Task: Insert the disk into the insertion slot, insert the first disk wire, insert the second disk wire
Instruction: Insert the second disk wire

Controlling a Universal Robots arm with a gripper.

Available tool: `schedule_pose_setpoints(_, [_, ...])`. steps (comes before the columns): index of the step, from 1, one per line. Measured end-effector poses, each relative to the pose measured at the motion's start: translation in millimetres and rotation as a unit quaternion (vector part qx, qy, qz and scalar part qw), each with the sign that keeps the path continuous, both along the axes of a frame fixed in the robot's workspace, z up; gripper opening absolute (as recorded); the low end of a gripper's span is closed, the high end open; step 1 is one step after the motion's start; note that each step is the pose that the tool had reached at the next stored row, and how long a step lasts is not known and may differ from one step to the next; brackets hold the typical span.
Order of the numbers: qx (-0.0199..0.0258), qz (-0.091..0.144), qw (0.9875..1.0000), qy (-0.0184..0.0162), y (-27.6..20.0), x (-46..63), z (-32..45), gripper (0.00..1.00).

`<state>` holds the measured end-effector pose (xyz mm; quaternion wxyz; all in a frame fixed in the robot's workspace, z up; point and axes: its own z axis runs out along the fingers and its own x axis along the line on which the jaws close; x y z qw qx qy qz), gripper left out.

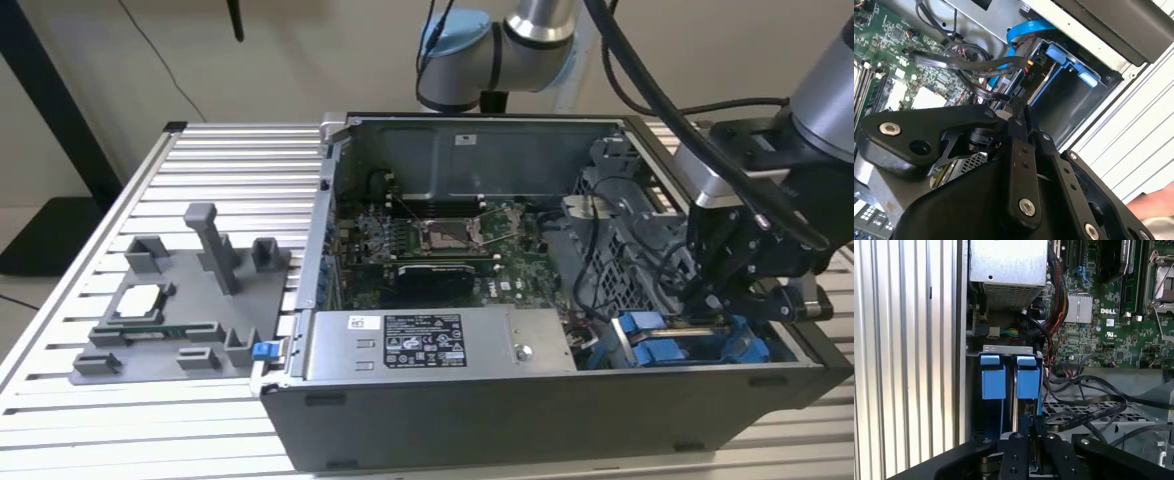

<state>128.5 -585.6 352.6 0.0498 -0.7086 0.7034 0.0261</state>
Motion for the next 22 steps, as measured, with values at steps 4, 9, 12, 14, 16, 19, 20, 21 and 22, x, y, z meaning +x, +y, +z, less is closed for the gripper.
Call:
schedule_pose_setpoints(4, [0.0002,0.000,1.0000,-0.0060,2.2,-0.1,-2.0,0.00])
schedule_pose_setpoints(9, [0.0002,0.000,1.0000,-0.0062,3.6,-0.2,-4.4,0.00])
schedule_pose_setpoints(12, [0.0000,0.000,1.0000,-0.0069,4.0,-0.2,-6.1,0.00])
schedule_pose_setpoints(14, [0.0001,0.000,1.0000,-0.0079,4.2,-0.2,-7.4,0.00])
schedule_pose_setpoints(16, [0.0001,0.000,1.0000,-0.0086,4.2,-0.2,-8.2,0.00])
schedule_pose_setpoints(19, [0.0001,0.000,1.0000,-0.0092,4.5,-0.2,-8.9,0.00])
schedule_pose_setpoints(20, [0.0002,0.000,1.0000,-0.0093,4.7,-0.2,-9.0,0.00])
schedule_pose_setpoints(21, [0.0002,0.000,1.0000,-0.0093,5.0,-0.2,-9.1,0.00])
schedule_pose_setpoints(22, [0.0001,0.000,1.0000,-0.0094,5.4,-0.2,-9.1,0.00])
